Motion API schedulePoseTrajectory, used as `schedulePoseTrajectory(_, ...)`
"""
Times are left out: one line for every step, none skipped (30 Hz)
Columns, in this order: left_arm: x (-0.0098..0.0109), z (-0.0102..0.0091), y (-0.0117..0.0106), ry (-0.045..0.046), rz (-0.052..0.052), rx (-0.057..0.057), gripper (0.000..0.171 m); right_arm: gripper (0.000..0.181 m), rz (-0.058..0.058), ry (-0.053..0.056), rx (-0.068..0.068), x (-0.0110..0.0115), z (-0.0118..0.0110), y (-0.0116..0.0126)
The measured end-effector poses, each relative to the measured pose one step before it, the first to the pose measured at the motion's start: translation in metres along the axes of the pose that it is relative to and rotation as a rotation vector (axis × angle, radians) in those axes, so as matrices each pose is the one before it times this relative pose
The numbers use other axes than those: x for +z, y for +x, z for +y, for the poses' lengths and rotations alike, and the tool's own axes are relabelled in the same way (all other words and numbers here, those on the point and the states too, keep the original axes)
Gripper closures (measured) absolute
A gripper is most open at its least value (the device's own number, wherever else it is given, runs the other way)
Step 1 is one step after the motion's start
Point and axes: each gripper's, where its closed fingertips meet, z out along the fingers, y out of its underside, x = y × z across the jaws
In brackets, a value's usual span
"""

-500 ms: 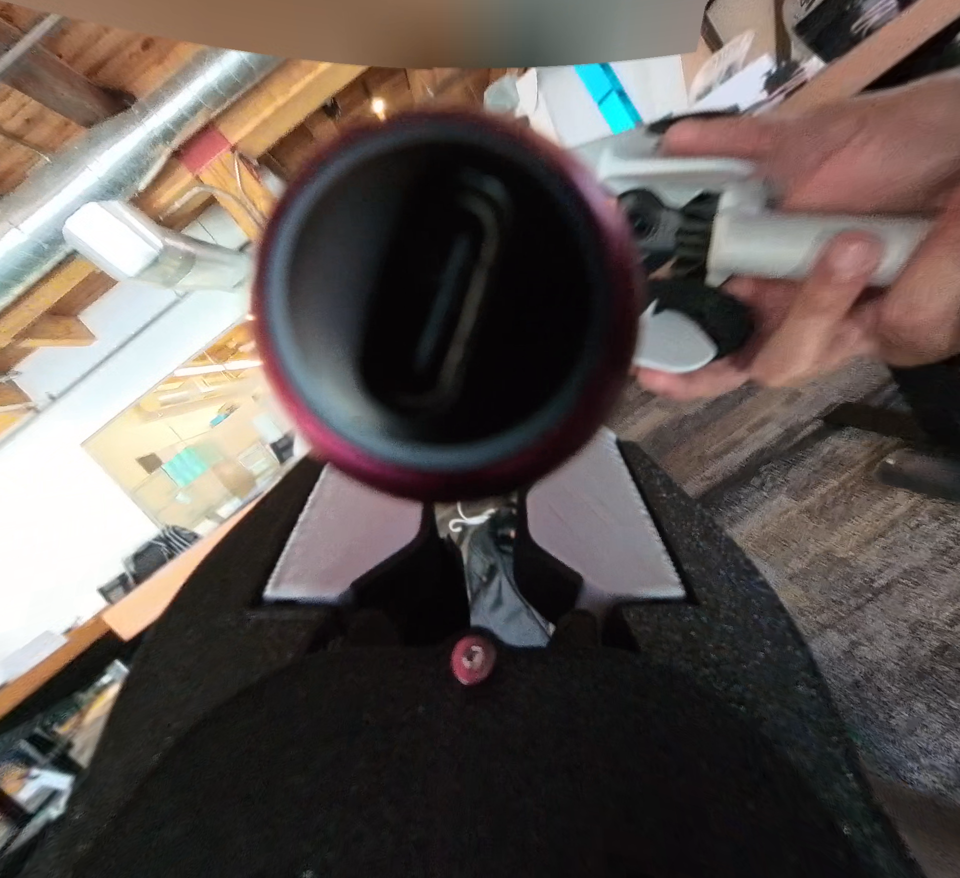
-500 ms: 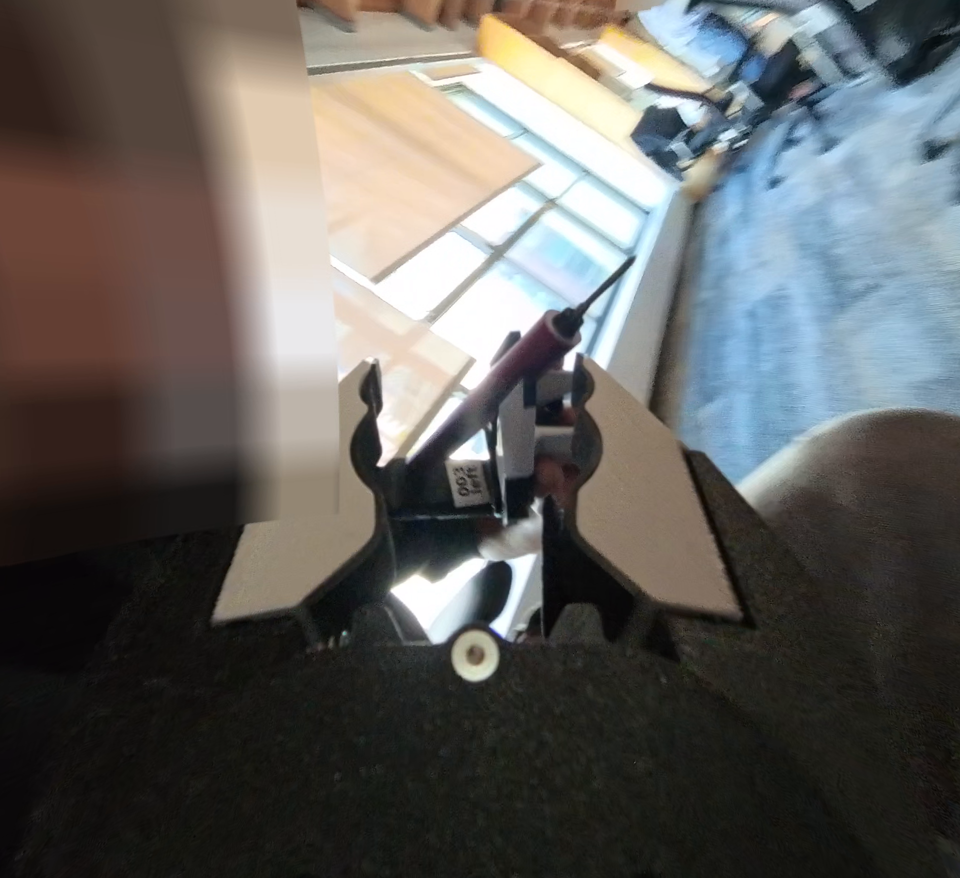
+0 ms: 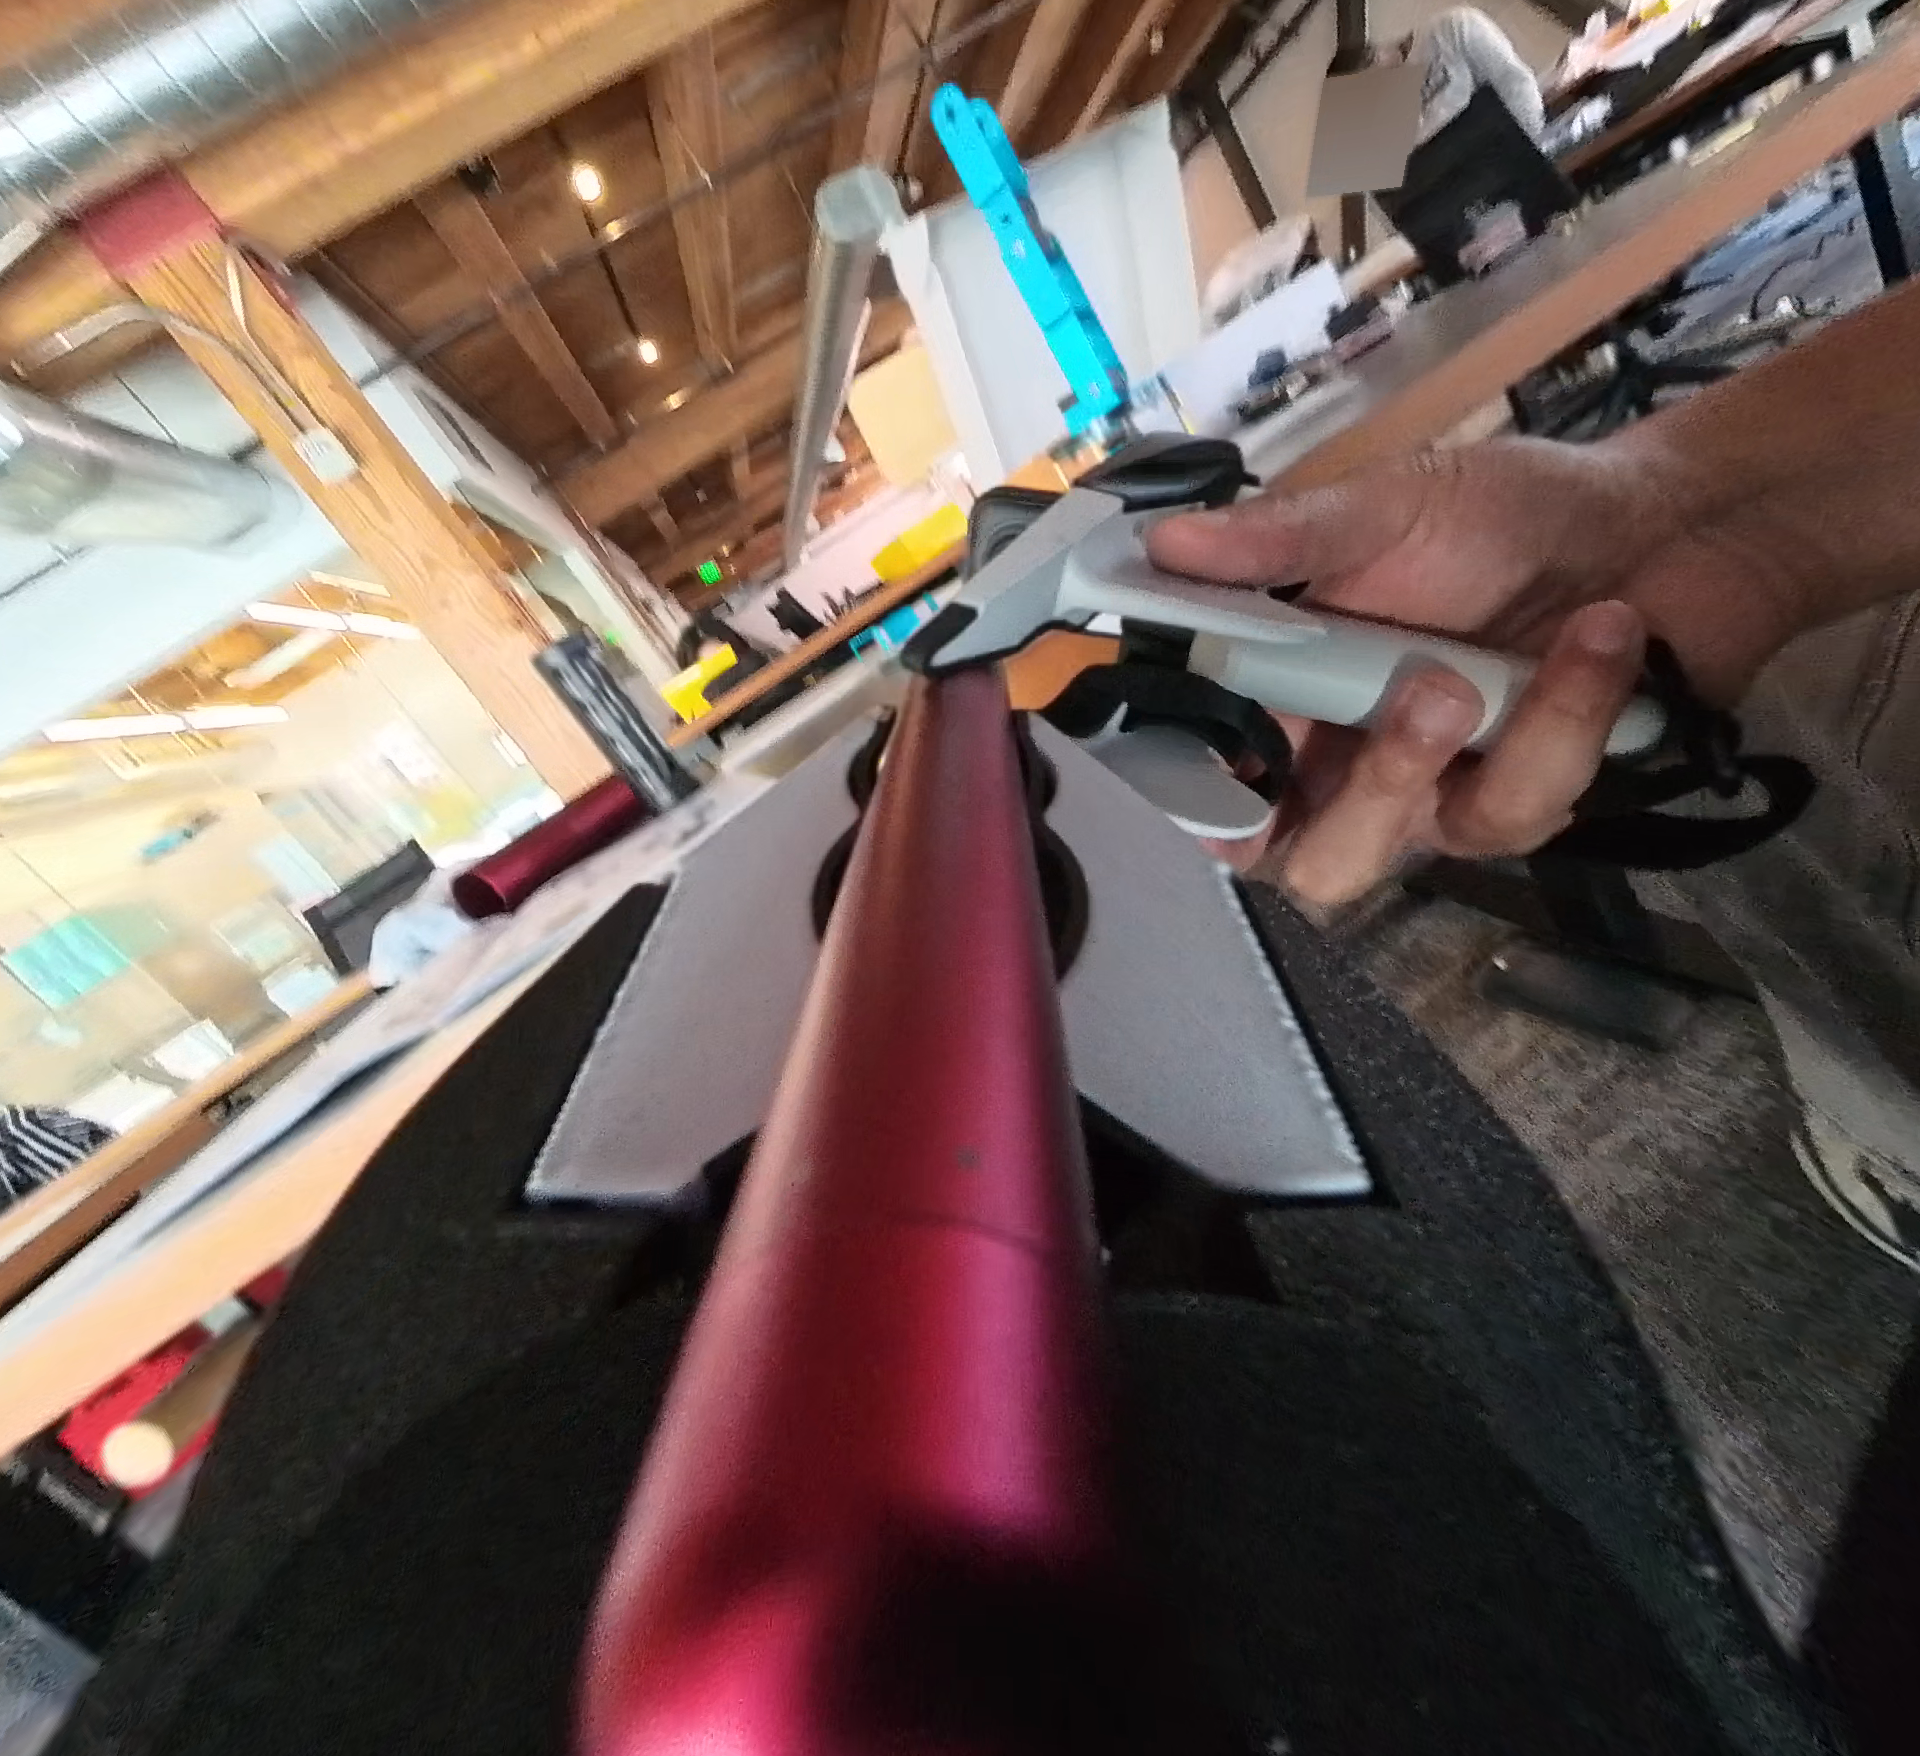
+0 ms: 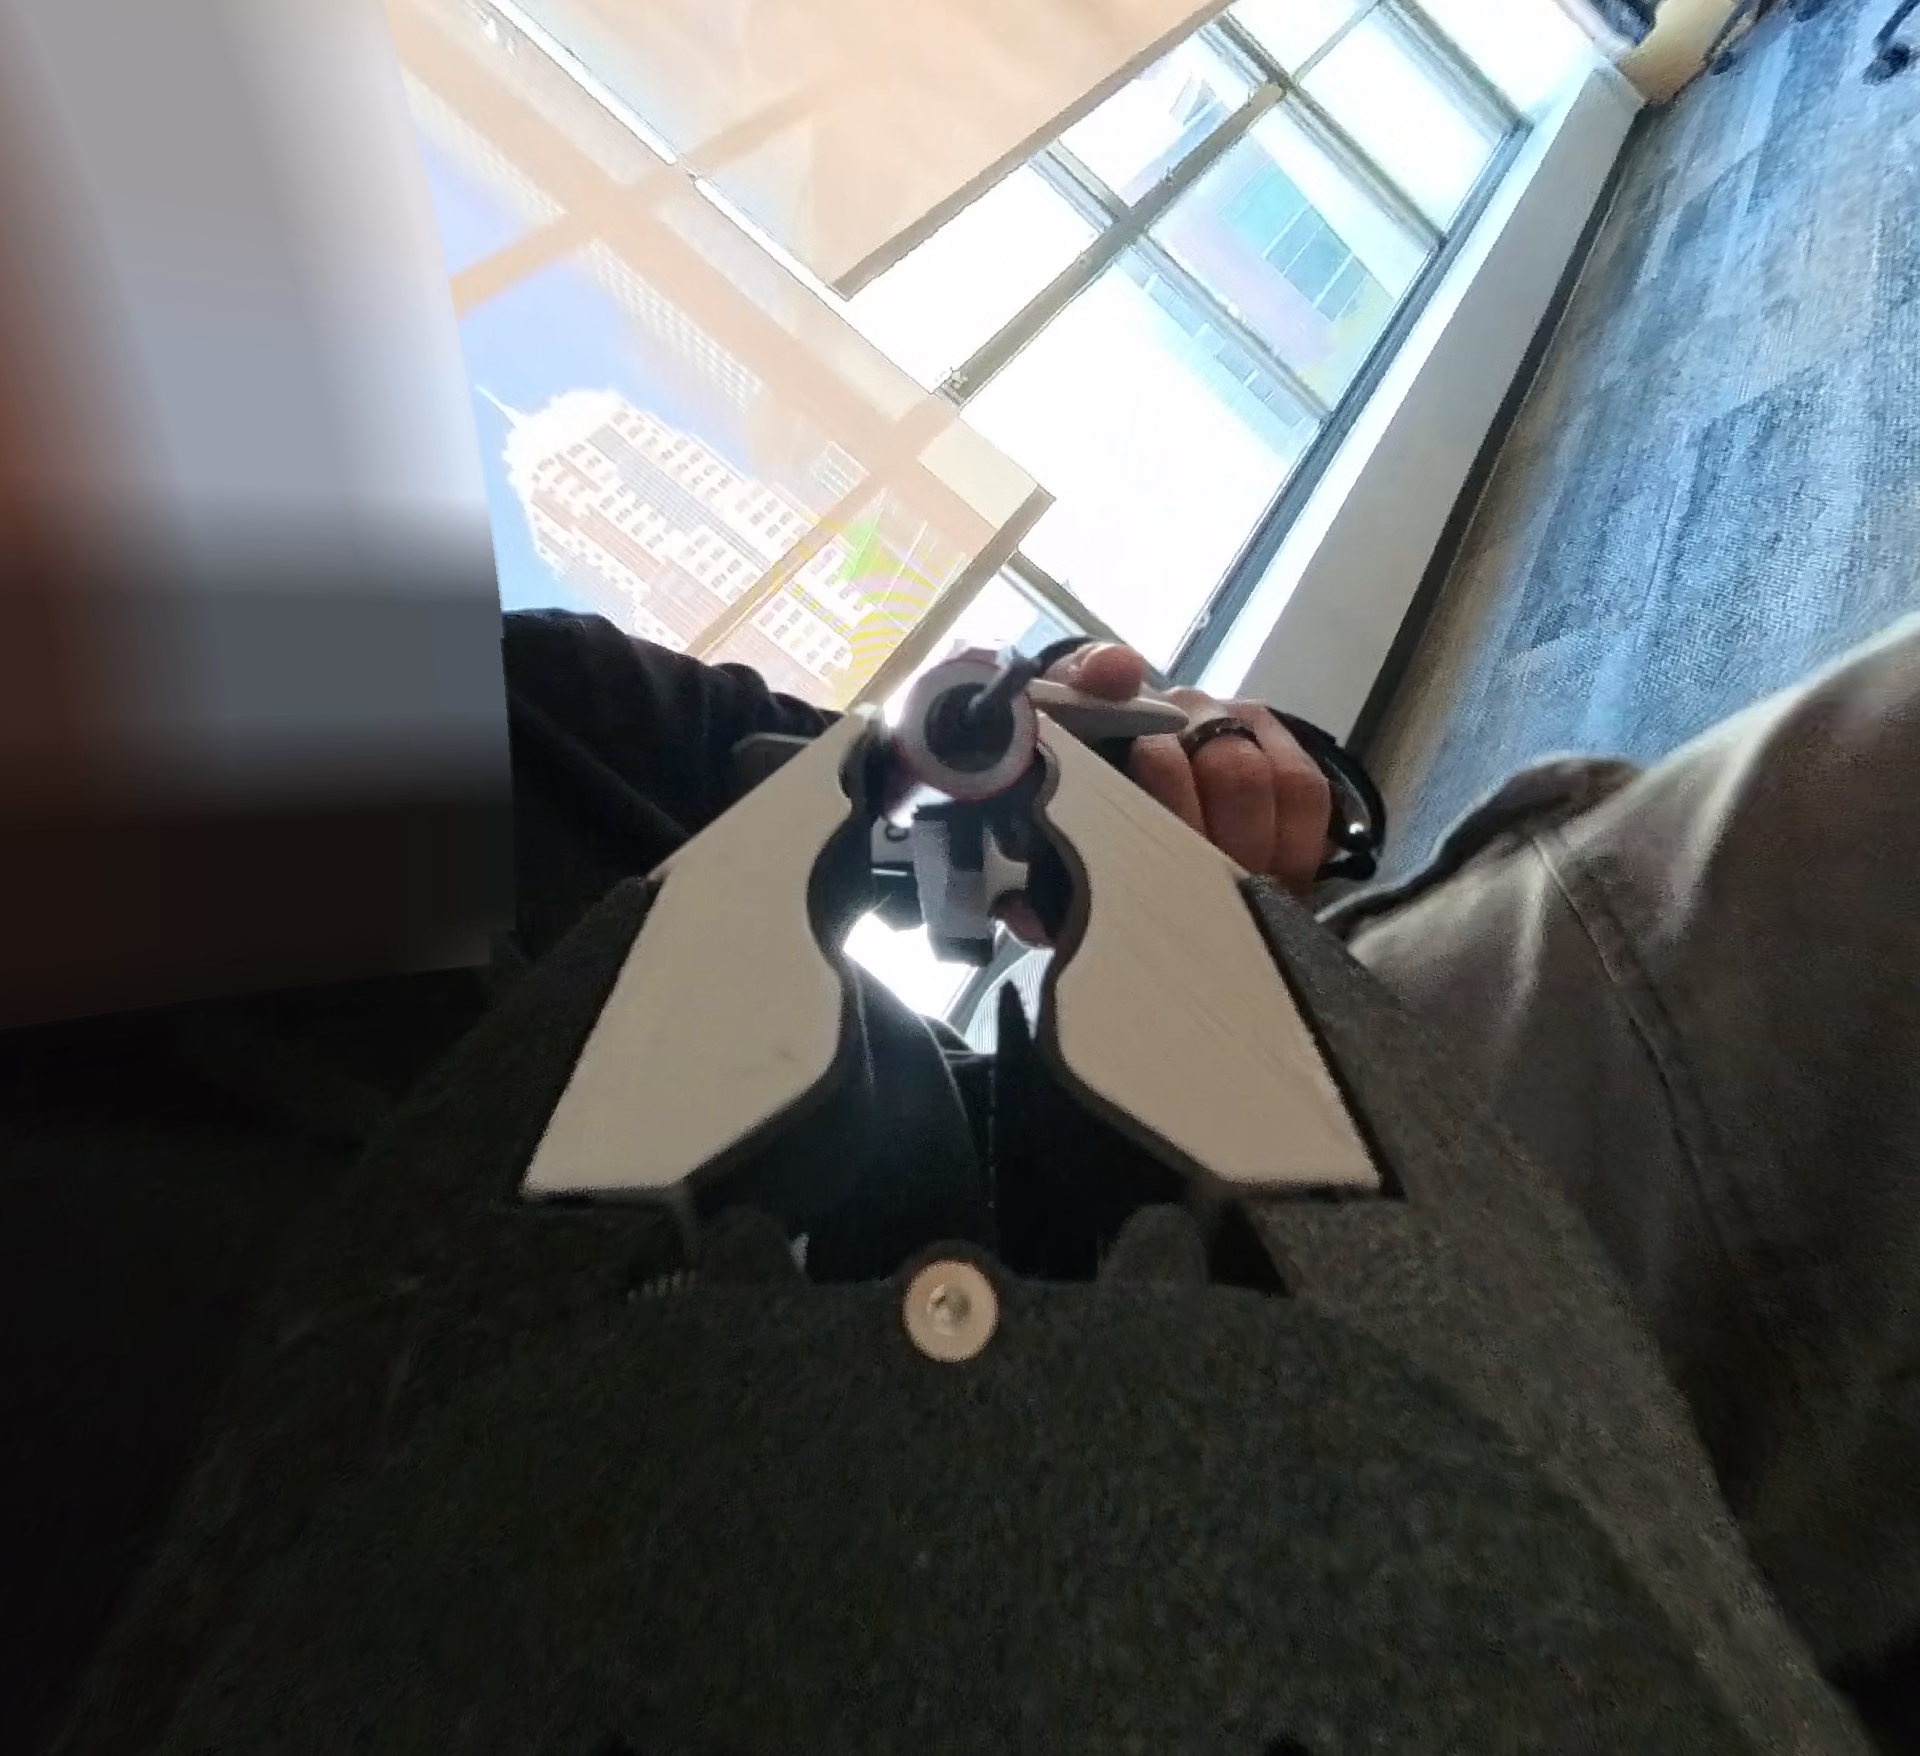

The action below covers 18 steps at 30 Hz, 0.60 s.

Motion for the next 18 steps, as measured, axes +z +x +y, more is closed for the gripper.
schedulePoseTrajectory(-0.00435,0.00285,0.00892,-0.0356,0.0099,-0.0056,0.15,0.159,-0.0082,-0.0117,0.0459,-0.0031,0.00971,0.00227)
schedulePoseTrajectory(-0.00483,0.00223,0.00893,-0.03043,0.0126,-0.0019,0.15,0.159,-0.006,-0.0139,0.0384,-0.002,0.00967,0.0019)
schedulePoseTrajectory(-0.00583,0.00164,0.00822,-0.0225,0.0166,-0.0126,0.149,0.159,0.0005,-0.015,0.0168,-0.00056,0.00974,0.00169)
schedulePoseTrajectory(-0.00667,0.00096,0.00775,-0.0156,0.0181,-0.0322,0.15,0.158,0.0001,-0.0169,0.0063,0.00094,0.01016,0.00138)
schedulePoseTrajectory(-0.00714,0.00057,0.00809,-0.01594,0.0119,-0.0311,0.15,0.157,-0.0011,-0.0132,0.0124,0.00165,0.01037,0.00116)
schedulePoseTrajectory(-0.00761,0.0008,0.0102,-0.01989,0.0109,-0.0178,0.15,0.156,-0.0052,-0.0148,0.0291,0.00127,0.01243,0.00051)
schedulePoseTrajectory(-0.00816,0.00167,0.01274,-0.02314,0.018,-0.013,0.15,0.156,0.0007,-0.0102,0.0319,0.00074,0.01459,0.00044)
schedulePoseTrajectory(-0.00865,0.00315,0.01449,-0.02267,0.0233,-0.0156,0.149,0.155,0.0184,0.0015,0.0235,-0.0001,0.01602,0.00264)
schedulePoseTrajectory(-0.00952,0.00388,0.01253,-0.01976,0.0135,-0.0298,0.148,0.152,0.0289,0.0134,0.0128,-0.00279,0.01643,0.00486)
schedulePoseTrajectory(-0.01021,0.0058,0.00792,-0.02345,0.0005,-0.0435,0.149,0.144,0.0418,0.0039,0.0162,-0.007,0.01749,0.00901)
schedulePoseTrajectory(-0.01051,0.00962,0.00331,-0.03713,-0.0065,-0.0466,0.149,0.13,0.0487,-0.0114,0.02,-0.01063,0.01764,0.01324)
schedulePoseTrajectory(-0.01019,0.01309,-0.00137,-0.04352,-0.0145,-0.0491,0.149,0.127,0.0698,-0.017,0.0101,-0.01415,0.01593,0.0184)
schedulePoseTrajectory(-0.00967,0.01612,-0.00588,-0.04783,-0.0278,-0.0518,0.149,0.131,0.1006,-0.019,-0.0109,-0.01643,0.01381,0.02433)
schedulePoseTrajectory(-0.00871,0.01844,-0.00867,-0.05185,-0.0317,-0.0532,0.15,0.134,0.1244,-0.0183,-0.0198,-0.01625,0.01163,0.02917)
schedulePoseTrajectory(-0.00741,0.01942,-0.00924,-0.05138,-0.0242,-0.0496,0.151,0.138,0.1143,-0.013,-0.0137,-0.01296,0.00954,0.02875)
schedulePoseTrajectory(-0.00637,0.01884,-0.0099,-0.04501,-0.0241,-0.0325,0.151,0.138,0.0906,0.0019,-0.0048,-0.00833,0.00633,0.02541)
schedulePoseTrajectory(-0.00507,0.01703,-0.00913,-0.0362,-0.0188,-0.0241,0.15,0.139,0.0685,0.0251,0.0221,-0.00395,0.0008,0.02049)
schedulePoseTrajectory(-0.00343,0.01451,-0.00773,-0.02484,-0.012,-0.0197,0.15,0.141,0.0335,0.0526,0.0723,-0.00072,-0.00714,0.01199)
